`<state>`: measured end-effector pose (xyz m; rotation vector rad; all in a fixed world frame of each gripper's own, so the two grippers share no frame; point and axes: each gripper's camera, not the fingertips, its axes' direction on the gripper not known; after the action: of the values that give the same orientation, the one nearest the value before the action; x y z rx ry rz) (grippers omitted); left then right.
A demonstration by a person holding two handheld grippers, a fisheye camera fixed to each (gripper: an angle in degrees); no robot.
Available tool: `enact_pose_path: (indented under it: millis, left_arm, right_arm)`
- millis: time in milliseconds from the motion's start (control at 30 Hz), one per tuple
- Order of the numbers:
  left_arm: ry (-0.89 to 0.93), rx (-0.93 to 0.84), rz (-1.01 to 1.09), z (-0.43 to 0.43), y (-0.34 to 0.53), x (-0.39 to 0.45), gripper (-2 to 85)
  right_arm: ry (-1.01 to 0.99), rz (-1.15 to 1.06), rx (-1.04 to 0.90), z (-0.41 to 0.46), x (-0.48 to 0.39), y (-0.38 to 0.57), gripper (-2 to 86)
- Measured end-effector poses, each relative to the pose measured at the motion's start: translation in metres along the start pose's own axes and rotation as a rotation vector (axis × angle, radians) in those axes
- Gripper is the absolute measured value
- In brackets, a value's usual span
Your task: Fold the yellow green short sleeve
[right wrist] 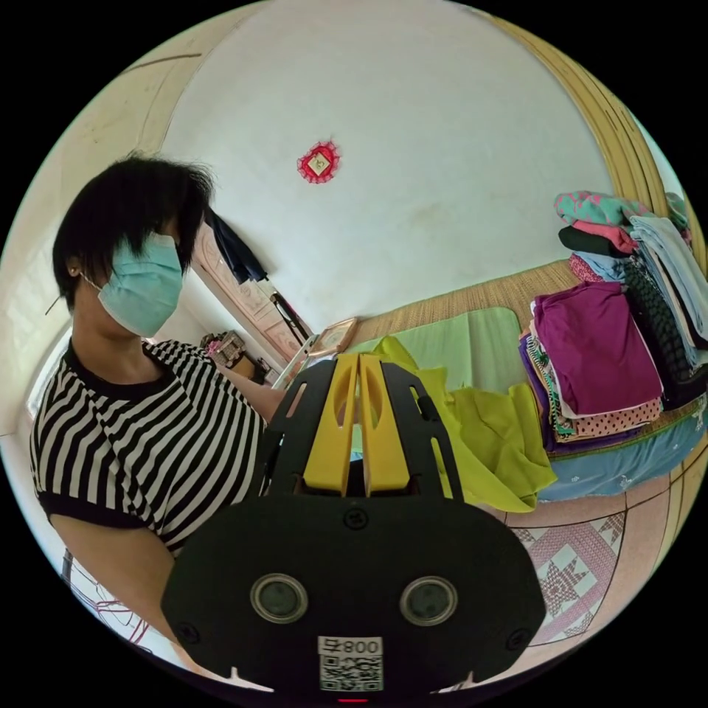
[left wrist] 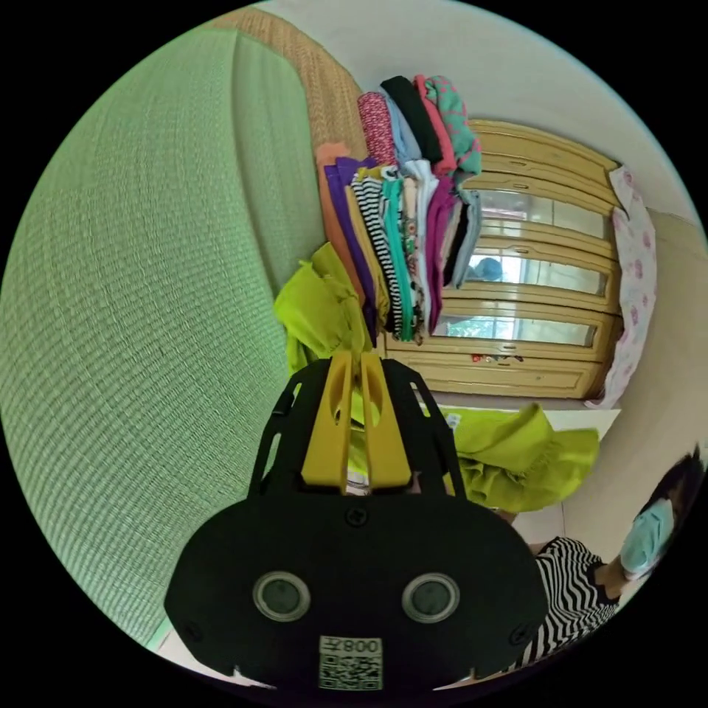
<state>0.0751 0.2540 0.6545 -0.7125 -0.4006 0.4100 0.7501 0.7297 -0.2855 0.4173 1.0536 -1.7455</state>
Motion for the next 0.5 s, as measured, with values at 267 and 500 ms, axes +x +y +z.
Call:
enact_pose_path:
  millis: [267, 500]
  left_arm:
    - [0.142, 0.244, 0.131, -0.120, 0.116, 0.047, 1.8]
    - [0.185, 0.592, 0.377, -0.252, 0.272, 0.125, 1.7]
  right_arm:
    - [0.012, -0.102, 0.070, -0.023, -0.040, -0.016, 0.0]
    - [-0.008, -0.233, 0.148, -0.031, -0.082, -0.046, -0.1]
